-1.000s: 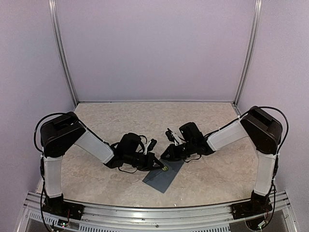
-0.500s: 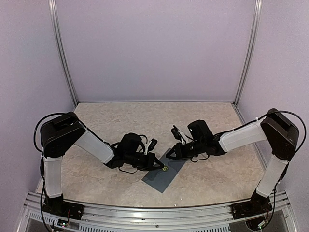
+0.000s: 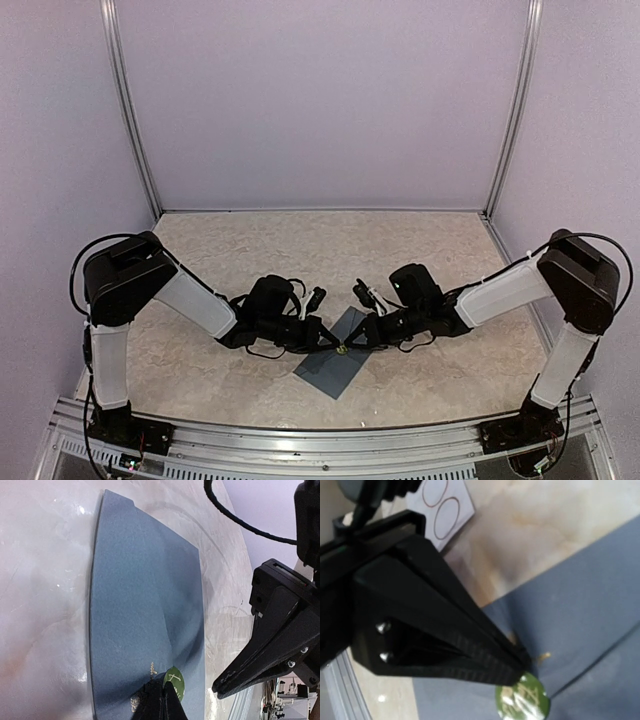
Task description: Place the letter into the envelope and seal it
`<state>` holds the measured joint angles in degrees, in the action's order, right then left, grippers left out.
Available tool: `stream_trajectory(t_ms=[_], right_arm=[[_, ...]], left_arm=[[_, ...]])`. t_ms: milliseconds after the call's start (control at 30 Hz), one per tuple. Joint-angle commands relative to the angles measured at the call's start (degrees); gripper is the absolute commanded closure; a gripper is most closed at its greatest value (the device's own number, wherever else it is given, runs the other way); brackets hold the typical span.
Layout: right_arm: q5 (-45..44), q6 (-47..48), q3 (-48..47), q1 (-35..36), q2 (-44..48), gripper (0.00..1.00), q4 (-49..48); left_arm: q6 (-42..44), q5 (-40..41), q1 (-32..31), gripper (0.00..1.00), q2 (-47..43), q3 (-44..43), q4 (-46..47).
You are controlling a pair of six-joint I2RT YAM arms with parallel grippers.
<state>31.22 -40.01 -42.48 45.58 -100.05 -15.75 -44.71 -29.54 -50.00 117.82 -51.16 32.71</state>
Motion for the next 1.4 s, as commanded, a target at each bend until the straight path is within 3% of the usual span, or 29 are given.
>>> stream_trajectory(t_ms=[0, 467, 633, 733, 767, 967, 1367], right_arm=[[1.39, -0.59, -1.88, 0.67, -2.83, 1.00, -2.31], [-2.03, -2.21, -2.02, 0.65, -8.30, 1.00, -0.51], [-3.47, -3.10, -0.15, 0.59, -8.63, 1.00, 0.41], [-3.83, -3.22, 0.20, 0.63, -8.85, 1.00, 0.70], [-3.84, -3.18, 0.16, 0.68, -8.95, 1.00, 0.72], [-3.48, -3.20, -0.96, 0.63, -9.75, 1.00, 0.57], [-3.02, -3.23, -3.93, 0.63, -11.97, 1.00, 0.27]], left_arm=[[1.20, 1.93, -0.61, 1.00, 1.18, -0.03, -3.09], [2.38, 3.11, -0.71, 1.00, -0.16, -0.54, -4.94], [5.22, 7.43, -0.76, 0.79, -5.35, -0.74, -10.70], [6.10, 9.68, -1.18, 0.74, -7.99, -0.26, -13.34], [6.27, 9.70, -1.42, 0.74, -8.36, 0.05, -13.58], [6.20, 8.04, -2.49, 1.00, -6.67, 1.27, -13.57], [8.34, 10.78, -2.95, 1.00, -3.06, 1.65, -18.11]])
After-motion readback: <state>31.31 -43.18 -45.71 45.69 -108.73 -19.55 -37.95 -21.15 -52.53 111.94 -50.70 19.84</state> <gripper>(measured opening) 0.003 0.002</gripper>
